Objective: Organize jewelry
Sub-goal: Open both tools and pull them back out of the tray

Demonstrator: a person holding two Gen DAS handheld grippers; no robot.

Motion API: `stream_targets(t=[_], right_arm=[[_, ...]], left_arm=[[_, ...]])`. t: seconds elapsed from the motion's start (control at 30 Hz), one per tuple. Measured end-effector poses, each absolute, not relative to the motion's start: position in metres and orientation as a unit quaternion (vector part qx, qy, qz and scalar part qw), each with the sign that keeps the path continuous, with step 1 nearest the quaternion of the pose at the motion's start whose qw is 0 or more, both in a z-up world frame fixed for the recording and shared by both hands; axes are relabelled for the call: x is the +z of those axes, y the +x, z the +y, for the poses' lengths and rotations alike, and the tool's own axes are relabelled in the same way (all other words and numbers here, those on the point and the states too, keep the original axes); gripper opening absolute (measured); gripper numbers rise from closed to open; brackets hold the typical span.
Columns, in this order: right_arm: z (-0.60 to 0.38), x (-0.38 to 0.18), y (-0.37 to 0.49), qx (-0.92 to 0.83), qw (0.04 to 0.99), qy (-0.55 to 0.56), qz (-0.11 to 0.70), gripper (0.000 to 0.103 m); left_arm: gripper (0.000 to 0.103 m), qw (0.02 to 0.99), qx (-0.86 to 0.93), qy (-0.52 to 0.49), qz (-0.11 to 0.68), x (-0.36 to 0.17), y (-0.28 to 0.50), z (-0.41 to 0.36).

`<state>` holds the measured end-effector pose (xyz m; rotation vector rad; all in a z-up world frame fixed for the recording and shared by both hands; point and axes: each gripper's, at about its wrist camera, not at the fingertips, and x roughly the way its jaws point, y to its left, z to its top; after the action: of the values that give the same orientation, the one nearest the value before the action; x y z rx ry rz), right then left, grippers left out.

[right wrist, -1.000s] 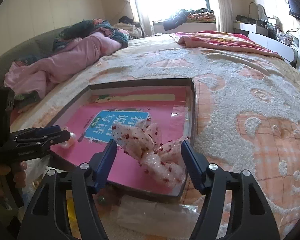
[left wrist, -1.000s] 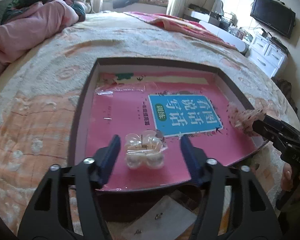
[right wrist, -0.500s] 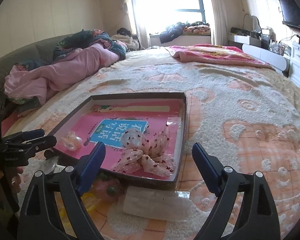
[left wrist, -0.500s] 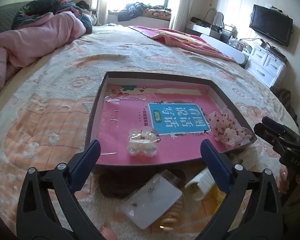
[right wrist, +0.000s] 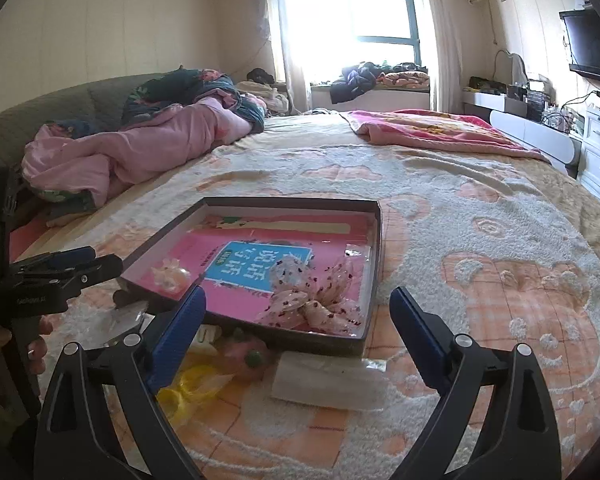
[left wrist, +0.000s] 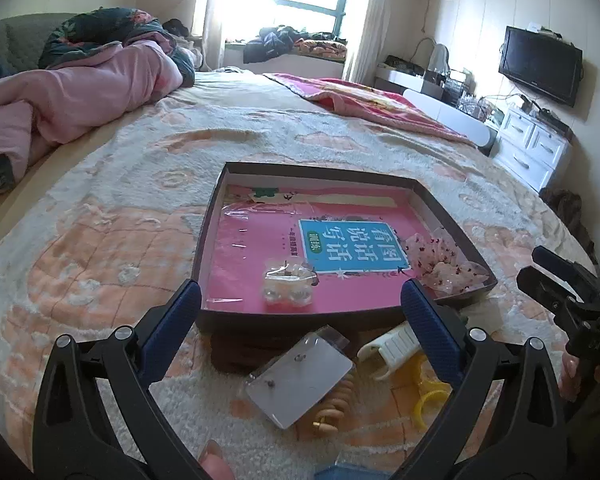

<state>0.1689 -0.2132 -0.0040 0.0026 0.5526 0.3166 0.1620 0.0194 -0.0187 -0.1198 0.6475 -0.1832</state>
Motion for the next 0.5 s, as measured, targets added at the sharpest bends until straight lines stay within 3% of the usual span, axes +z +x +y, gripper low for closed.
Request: stream_targets(t=[0.5], right_arm=[[-0.193,-0.008,0.142,0.186,0.941,-0.015,0.281,0.091]], left_arm=[[0.092,0.943,-0.073,-0.058,0.32,-0.024,0.137,0.035]])
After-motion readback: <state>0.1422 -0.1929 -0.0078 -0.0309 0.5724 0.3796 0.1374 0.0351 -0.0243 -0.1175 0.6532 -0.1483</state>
